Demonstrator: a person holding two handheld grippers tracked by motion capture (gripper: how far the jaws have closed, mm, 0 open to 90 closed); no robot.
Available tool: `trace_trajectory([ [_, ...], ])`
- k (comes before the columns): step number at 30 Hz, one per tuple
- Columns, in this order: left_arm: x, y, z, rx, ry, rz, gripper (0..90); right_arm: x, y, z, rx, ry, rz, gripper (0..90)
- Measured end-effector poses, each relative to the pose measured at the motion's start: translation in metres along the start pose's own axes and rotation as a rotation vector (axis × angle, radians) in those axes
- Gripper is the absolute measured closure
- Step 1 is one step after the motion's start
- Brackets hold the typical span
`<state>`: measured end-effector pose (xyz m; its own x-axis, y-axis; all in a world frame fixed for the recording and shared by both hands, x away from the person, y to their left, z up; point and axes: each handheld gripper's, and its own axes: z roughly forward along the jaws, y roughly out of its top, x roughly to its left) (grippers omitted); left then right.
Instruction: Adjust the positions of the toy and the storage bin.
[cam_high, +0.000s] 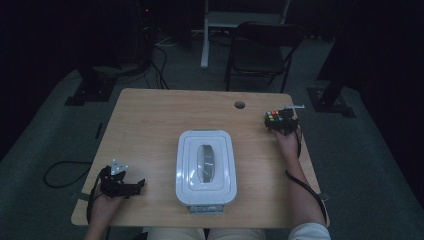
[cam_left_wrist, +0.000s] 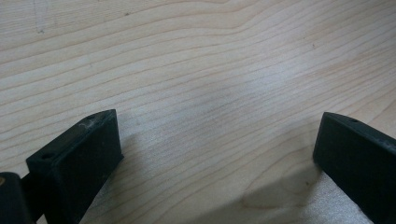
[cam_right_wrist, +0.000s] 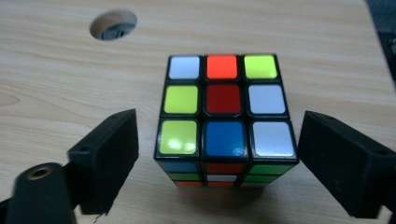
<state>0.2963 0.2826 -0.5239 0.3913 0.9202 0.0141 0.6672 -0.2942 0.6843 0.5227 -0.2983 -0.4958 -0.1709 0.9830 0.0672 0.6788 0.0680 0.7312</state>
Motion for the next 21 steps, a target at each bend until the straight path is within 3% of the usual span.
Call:
trace_trajectory([
  [4, 0.0, 0.0, 0.0, 0.0, 0.001, 0.0, 1.6, -0.003, 0.0, 0.002, 0.008, 0.011, 0.016, 15.9],
  [9, 0.0, 0.0, 0.0, 0.0, 0.0, 0.0, 1.6, -0.006, 0.001, 0.005, 0.037, 0.014, 0.008, 31.6],
  [21, 0.001, 0.0, -0.001, -0.009, 0.011, -0.013, 4.6, -0.007, -0.004, -0.01, 0.046, 0.024, -0.006, 33.5],
])
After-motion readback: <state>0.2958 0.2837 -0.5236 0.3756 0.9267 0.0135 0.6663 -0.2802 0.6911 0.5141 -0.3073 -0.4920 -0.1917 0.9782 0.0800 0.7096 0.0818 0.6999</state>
